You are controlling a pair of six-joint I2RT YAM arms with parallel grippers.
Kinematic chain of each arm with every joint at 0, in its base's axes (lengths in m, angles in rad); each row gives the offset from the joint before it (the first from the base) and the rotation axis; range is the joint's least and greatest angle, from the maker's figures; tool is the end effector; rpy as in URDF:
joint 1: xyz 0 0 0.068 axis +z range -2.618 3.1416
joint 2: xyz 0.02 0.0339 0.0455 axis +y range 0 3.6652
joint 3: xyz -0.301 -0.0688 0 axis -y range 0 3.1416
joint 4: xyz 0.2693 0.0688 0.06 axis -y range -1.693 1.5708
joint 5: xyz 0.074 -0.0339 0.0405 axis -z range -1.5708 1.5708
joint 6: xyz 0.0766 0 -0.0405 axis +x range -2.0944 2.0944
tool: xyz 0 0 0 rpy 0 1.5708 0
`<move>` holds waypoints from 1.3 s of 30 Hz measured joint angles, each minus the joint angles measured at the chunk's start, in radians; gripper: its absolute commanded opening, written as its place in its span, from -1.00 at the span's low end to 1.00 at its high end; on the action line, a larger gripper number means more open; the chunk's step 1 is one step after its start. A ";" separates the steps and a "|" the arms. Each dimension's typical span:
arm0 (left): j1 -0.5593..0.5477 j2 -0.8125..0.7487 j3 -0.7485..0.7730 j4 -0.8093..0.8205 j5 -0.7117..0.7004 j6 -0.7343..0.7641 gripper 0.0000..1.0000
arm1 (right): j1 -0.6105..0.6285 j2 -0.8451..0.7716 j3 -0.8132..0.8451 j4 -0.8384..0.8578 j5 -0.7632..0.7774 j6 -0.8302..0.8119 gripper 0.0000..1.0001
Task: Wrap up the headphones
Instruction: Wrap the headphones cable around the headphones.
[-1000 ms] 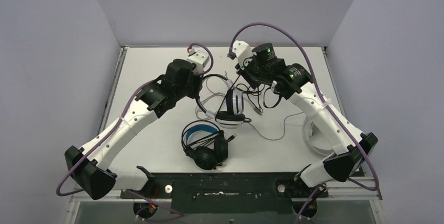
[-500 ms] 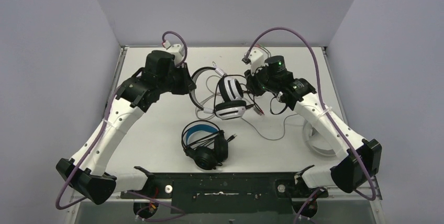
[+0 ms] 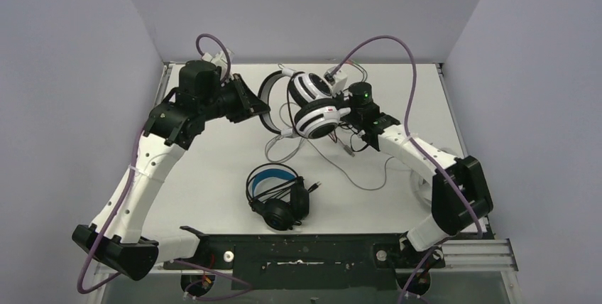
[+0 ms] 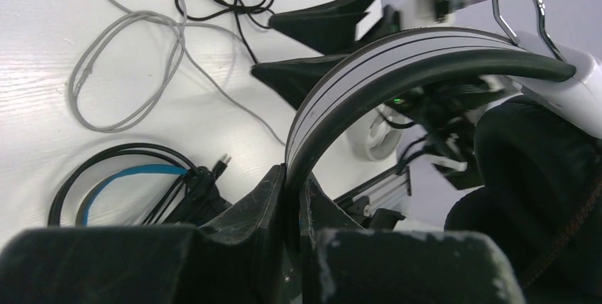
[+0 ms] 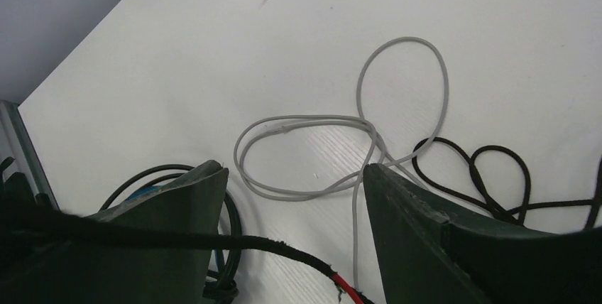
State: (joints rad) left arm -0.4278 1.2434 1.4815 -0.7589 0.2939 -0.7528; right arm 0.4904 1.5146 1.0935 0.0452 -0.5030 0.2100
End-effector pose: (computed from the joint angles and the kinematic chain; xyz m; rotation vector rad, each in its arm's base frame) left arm 0.2624 -0.1440 0.4470 -0.1718 2.2281 -0.9916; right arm 0.3396 0.2232 0.3069 -0.6219 1.9198 0.9438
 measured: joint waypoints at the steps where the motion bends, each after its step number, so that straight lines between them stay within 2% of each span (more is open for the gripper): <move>1: 0.004 0.000 0.008 0.000 0.002 -0.020 -1.00 | 0.000 0.024 -0.010 0.039 -0.010 0.020 0.50; 9: 0.044 -0.008 0.071 0.003 -0.012 -0.129 -1.00 | 0.002 0.167 -0.103 0.293 -0.052 0.107 0.55; 13: 0.100 -0.011 0.124 0.004 -0.027 -0.156 -1.00 | 0.006 0.198 -0.166 0.396 -0.065 0.127 0.54; 18: 0.204 -0.018 0.149 0.039 -0.028 -0.241 -1.00 | 0.029 0.268 -0.214 0.532 -0.084 0.201 0.38; 22: 0.232 -0.014 0.166 0.065 -0.029 -0.304 -1.00 | 0.071 0.340 -0.214 0.616 -0.091 0.255 0.20; 27: 0.235 -0.011 0.187 0.076 -0.028 -0.333 -1.00 | 0.111 0.388 -0.205 0.695 -0.117 0.309 0.38; 31: 0.239 -0.011 0.190 0.084 -0.028 -0.341 -1.00 | 0.112 0.401 -0.181 0.713 -0.123 0.316 0.39; 34: 0.241 -0.011 0.190 0.085 -0.028 -0.343 -1.00 | 0.111 0.401 -0.164 0.718 -0.123 0.316 0.26; 39: 0.245 -0.010 0.199 0.088 -0.028 -0.343 -1.00 | 0.111 0.424 -0.140 0.719 -0.133 0.314 -0.25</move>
State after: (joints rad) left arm -0.1833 1.2331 1.6806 -0.6708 0.2657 -1.0962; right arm 0.6014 1.9388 0.9531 0.7643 -0.6357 0.5236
